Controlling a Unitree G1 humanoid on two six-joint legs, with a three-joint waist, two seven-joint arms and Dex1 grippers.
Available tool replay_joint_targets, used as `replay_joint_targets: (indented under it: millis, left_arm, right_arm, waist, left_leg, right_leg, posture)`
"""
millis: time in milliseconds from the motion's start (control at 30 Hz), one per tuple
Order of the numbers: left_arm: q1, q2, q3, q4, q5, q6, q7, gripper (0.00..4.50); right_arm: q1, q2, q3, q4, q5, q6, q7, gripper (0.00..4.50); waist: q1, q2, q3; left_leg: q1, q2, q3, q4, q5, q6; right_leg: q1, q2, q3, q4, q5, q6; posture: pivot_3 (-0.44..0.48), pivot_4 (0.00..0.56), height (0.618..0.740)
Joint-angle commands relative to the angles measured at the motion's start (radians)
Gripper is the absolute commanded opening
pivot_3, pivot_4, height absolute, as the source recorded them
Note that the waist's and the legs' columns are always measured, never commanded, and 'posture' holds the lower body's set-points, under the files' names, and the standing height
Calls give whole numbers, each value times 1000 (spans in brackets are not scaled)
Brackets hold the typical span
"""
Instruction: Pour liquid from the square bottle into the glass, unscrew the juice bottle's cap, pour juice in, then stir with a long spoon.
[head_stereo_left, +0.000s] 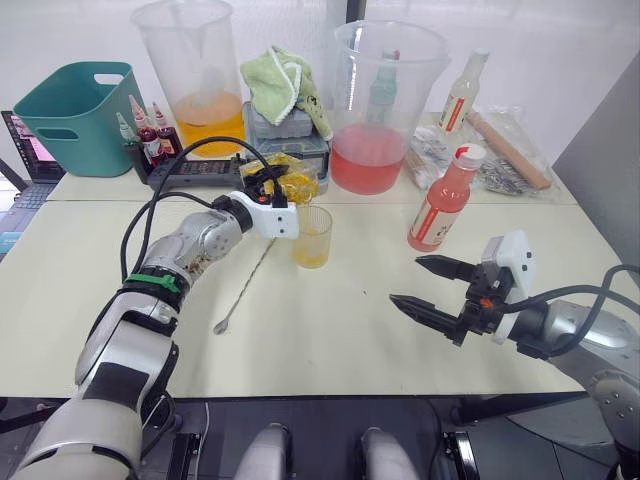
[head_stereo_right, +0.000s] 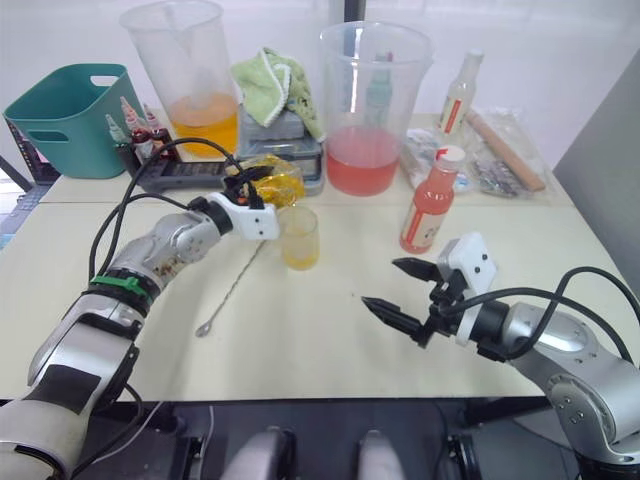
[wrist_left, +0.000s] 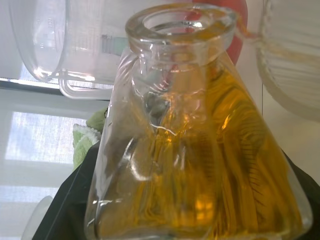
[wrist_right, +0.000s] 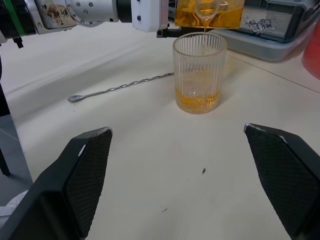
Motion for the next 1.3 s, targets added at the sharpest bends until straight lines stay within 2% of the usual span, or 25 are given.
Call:
replay_joint_targets:
  millis: [33, 267, 400, 633, 767, 867, 1000, 1300]
  left_arm:
    - [-37, 9, 99, -141, -121, 11, -41, 2841]
    - [25, -1, 200, -284, -295, 188, -182, 2841]
    - [76, -21, 328, -417, -464, 451, -249, 2841]
    - [180, -18, 538, -619, -660, 844, -237, 2841]
    - [239, 1, 639, -677, -739, 1003, -224, 2841]
    - [271, -6, 718, -683, -805, 1073, -201, 2841]
    - [300, 7, 759, -650, -830, 1072, -188, 2841]
    - [349, 20, 760, -585, -832, 1052, -210, 2841]
  right_arm:
    - [-26, -11, -10, -1, 1, -26, 21, 4485]
    - [-71, -17, 13, 37, -8, -25, 65, 4485]
    - [-106, -31, 35, 67, -14, -27, 116, 4485]
    - [-182, -47, 70, 133, -28, -27, 191, 4485]
    - [-197, -51, 76, 159, -38, -31, 226, 4485]
    - [-202, -49, 81, 170, -44, -34, 248, 4485]
    - [-207, -48, 88, 178, -51, -37, 269, 4485]
    - [-232, -51, 104, 192, -62, -36, 284, 4485]
  waist:
    - [0, 0, 0]
    - [-6, 0, 0]
    - [-9, 0, 0]
    - [-14, 0, 0]
    - [-12, 0, 0]
    - [-7, 0, 0]
    - [3, -3, 0]
    - [9, -5, 0]
  left_leg:
    - [0, 0, 0, 0, 0, 0]
    - [1, 0, -1, 1, 0, 0]
    - [1, 1, -2, 1, 0, 0]
    - [1, 1, -5, 3, 0, 0]
    - [1, 1, -6, 4, 0, 0]
    - [1, 1, -6, 4, 0, 0]
    - [1, 1, -6, 5, 0, 0]
    - [1, 1, -6, 6, 0, 0]
  right_leg:
    - [0, 0, 0, 0, 0, 0]
    - [0, 0, 0, 1, 0, 0]
    - [0, 0, 0, 2, 0, 0]
    - [0, 1, 0, 4, 0, 0]
    - [0, 0, 0, 5, 0, 0]
    - [0, 0, 0, 5, 0, 0]
    - [0, 0, 0, 6, 0, 0]
    - [0, -1, 1, 6, 0, 0]
  posture:
    - [0, 150, 740]
    - [0, 150, 740]
    - [0, 150, 740]
    - [0, 150, 740]
    - [0, 150, 740]
    - [0, 150, 740]
    - [0, 150, 740]
    - [0, 150, 740]
